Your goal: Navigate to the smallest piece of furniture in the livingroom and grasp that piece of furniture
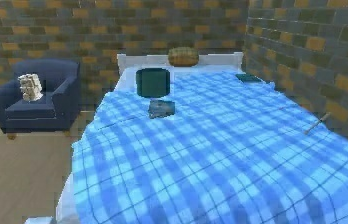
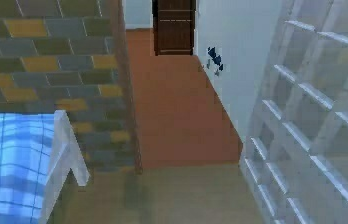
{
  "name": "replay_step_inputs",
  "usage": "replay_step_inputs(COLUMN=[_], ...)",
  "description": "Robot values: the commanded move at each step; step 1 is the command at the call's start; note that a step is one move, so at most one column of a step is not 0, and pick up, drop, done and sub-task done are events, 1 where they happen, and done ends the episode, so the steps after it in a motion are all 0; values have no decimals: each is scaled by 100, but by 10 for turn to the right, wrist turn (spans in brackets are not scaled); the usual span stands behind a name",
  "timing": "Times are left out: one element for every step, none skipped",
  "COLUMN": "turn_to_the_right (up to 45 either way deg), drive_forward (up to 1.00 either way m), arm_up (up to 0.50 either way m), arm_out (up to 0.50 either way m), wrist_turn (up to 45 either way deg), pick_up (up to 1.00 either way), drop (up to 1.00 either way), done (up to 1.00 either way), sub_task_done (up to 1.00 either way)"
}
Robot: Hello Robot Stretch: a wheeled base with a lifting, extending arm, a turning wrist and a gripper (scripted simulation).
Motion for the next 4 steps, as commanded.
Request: replay_step_inputs(turn_to_the_right=[450, 450, 0, 60], drive_forward=[0, 0, 100, 0], arm_up=[0, 0, 0, 0], arm_out=[0, 0, 0, 0], wrist_turn=[0, 0, 0, 0], pick_up=[0, 0, 0, 0], drop=[0, 0, 0, 0], done=[0, 0, 0, 0], sub_task_done=[0, 0, 0, 0])
